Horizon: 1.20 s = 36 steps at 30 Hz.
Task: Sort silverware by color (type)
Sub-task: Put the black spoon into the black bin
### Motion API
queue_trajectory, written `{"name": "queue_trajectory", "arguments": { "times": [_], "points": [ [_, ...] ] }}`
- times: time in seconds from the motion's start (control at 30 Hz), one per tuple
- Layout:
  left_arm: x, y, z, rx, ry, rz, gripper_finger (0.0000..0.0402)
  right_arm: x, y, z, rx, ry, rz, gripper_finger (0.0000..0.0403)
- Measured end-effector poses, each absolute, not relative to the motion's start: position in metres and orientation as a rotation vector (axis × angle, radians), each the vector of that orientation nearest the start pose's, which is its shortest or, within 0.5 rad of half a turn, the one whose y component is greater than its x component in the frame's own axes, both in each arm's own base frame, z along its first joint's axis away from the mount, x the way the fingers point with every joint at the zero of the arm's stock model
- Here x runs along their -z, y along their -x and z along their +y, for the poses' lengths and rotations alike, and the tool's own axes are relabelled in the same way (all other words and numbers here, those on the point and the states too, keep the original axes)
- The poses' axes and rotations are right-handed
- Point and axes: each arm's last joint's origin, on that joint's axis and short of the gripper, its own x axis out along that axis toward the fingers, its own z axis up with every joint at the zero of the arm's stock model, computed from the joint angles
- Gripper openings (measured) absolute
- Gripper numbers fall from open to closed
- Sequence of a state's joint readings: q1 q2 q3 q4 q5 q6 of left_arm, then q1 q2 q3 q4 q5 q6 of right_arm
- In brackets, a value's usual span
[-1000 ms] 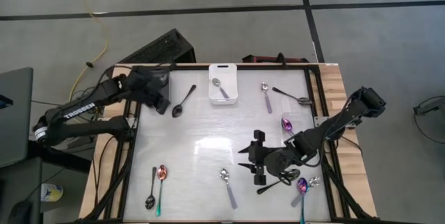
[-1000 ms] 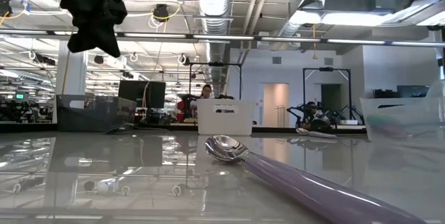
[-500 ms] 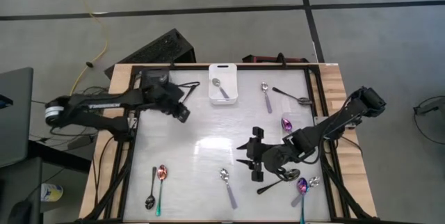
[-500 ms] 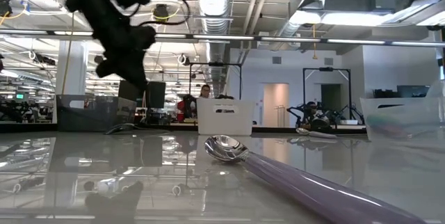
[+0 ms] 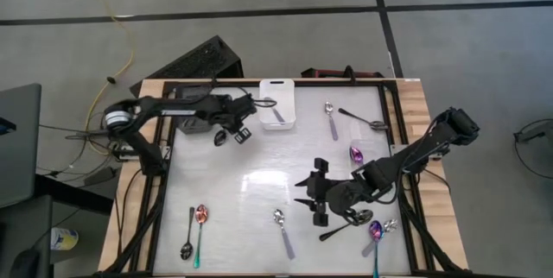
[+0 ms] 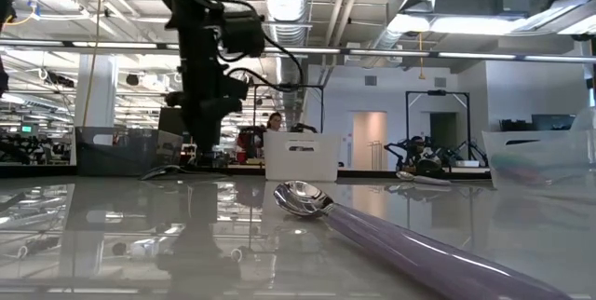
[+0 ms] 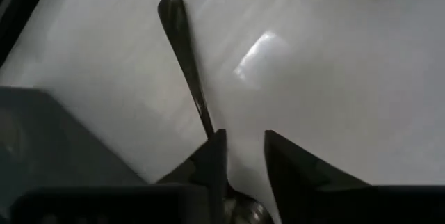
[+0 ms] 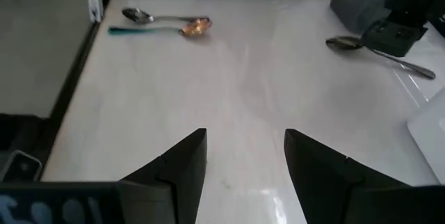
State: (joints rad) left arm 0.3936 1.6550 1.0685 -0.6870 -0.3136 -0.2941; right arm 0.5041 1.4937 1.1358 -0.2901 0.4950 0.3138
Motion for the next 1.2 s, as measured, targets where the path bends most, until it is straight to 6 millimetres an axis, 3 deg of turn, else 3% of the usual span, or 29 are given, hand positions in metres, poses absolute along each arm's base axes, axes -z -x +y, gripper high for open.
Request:
{"name": "queue_trajectory", "arguments": {
  "times": [0.37,0.8,0.97,1.2],
  "points": [
    [-0.162,-0.281,0.146,-0.925,0.260,1.314,0.0223,-0.275,-0.287,0.143,0.090,0.040,0.625,0.0215],
    [-0.145,-0.267,0.142,-0.852,0.346,1.361,0.0239,-0.271,-0.280,0.147,0.097,0.031,0.673,0.0215],
    [-0.140,-0.265,0.140,-0.810,0.390,1.370,0.0195,-0.272,-0.280,0.148,0.094,0.023,0.668,0.0215],
    [-0.140,-0.267,0.138,-0.786,0.392,1.367,0.0036,-0.272,-0.280,0.148,0.110,-0.022,0.663,0.0215]
  ]
}}
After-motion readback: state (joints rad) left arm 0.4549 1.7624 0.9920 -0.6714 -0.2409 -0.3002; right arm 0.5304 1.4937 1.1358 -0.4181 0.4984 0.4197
